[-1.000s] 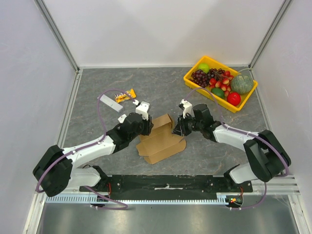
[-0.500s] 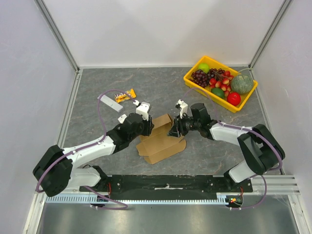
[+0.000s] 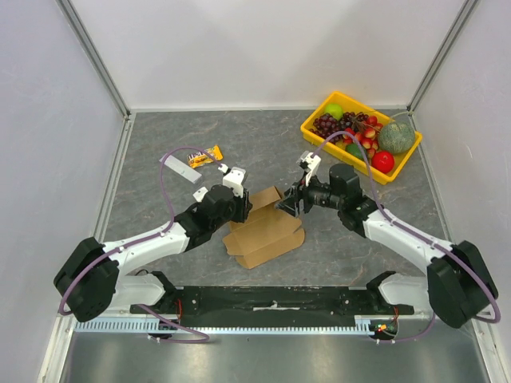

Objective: Fold the paper box

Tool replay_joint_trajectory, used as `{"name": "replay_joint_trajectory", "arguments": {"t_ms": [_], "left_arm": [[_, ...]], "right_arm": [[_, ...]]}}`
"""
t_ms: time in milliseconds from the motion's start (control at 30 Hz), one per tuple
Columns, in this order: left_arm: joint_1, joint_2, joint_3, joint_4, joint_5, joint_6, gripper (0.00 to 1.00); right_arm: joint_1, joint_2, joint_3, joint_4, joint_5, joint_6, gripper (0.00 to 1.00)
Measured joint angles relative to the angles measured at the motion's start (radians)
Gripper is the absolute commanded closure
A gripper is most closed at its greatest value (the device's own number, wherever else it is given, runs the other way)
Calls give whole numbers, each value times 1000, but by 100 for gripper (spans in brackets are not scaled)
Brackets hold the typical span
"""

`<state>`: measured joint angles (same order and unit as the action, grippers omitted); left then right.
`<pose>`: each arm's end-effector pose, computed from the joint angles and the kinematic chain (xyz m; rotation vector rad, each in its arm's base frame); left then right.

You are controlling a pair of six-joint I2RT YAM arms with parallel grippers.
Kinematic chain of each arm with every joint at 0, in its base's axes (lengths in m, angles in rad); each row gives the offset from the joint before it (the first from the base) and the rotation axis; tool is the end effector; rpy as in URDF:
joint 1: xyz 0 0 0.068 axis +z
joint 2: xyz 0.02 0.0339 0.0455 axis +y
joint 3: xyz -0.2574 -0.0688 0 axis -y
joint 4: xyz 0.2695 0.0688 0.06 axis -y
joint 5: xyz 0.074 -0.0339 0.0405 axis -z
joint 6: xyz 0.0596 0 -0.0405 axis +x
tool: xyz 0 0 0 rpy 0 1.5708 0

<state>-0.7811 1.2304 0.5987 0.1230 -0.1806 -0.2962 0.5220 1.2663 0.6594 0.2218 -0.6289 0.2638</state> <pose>0.2226 -0.2056 0.1808 0.3961 2.0671 -0.4699 0.2527 0.1858 0.2087 -0.6928 1.9289 1.1179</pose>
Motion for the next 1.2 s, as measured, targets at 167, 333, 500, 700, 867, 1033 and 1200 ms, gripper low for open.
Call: {"name": "replay_joint_trajectory", "arguments": {"t_ms": [167, 333, 500, 700, 867, 1033, 1200], "left_arm": [[0, 2, 0, 2, 0, 0, 62], [0, 2, 0, 3, 0, 0, 62], [0, 2, 0, 3, 0, 0, 62], [0, 2, 0, 3, 0, 0, 61], [0, 1, 0, 3, 0, 0, 61], [0, 1, 0, 2, 0, 0, 61], [0, 1, 2, -1, 1, 0, 61]], "right_arm": [[2, -68, 0, -19, 218, -21, 32], [0, -32, -60, 11, 354, -45, 33], [0, 26, -162, 96, 365, -49, 33], [0, 104, -195, 244, 328, -57, 33], [0, 189, -195, 379, 270, -62, 33], [0, 264, -195, 462, 221, -70, 33], [0, 323, -195, 546, 175, -75, 34]]}}
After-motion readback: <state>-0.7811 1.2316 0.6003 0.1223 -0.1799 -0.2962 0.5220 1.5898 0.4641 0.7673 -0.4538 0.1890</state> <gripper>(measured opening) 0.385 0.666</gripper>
